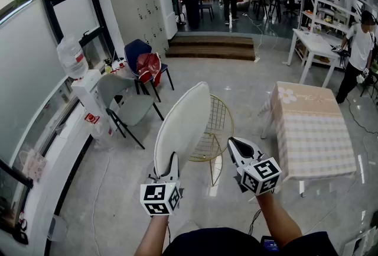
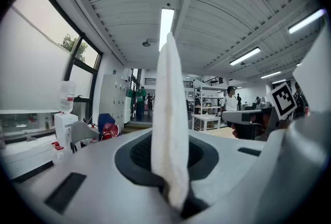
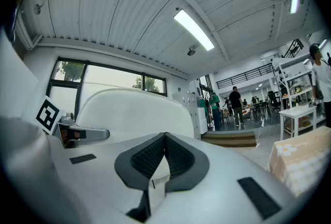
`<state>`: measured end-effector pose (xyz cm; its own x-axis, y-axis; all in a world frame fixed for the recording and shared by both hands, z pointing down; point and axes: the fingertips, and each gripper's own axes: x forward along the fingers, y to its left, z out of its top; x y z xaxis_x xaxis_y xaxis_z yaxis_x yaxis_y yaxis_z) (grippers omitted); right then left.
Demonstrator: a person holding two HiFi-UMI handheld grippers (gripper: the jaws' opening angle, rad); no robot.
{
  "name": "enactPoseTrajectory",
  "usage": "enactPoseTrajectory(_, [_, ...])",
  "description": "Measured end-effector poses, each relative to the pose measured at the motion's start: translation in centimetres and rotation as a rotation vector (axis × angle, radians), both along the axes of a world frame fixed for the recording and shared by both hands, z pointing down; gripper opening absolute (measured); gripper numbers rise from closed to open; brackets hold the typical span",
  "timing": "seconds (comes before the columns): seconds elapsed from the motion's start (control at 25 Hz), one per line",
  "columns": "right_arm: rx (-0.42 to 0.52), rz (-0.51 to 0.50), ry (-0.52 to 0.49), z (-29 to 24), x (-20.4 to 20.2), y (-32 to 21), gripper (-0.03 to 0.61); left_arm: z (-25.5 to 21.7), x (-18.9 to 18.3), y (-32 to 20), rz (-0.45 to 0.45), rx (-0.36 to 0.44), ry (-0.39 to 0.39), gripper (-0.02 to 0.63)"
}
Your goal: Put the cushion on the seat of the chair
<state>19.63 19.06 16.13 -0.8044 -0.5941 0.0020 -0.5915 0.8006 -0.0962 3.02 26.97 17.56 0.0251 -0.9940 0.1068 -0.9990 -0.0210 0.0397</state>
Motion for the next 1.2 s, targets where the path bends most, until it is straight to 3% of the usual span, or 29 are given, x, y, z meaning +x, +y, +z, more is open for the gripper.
enactPoseTrajectory(1.2, [-0.053, -0.046, 0.008, 1.9, 1.4, -1.2, 0.02, 0.8, 2.3, -1.0, -0.021, -0.038, 0.0, 0.061])
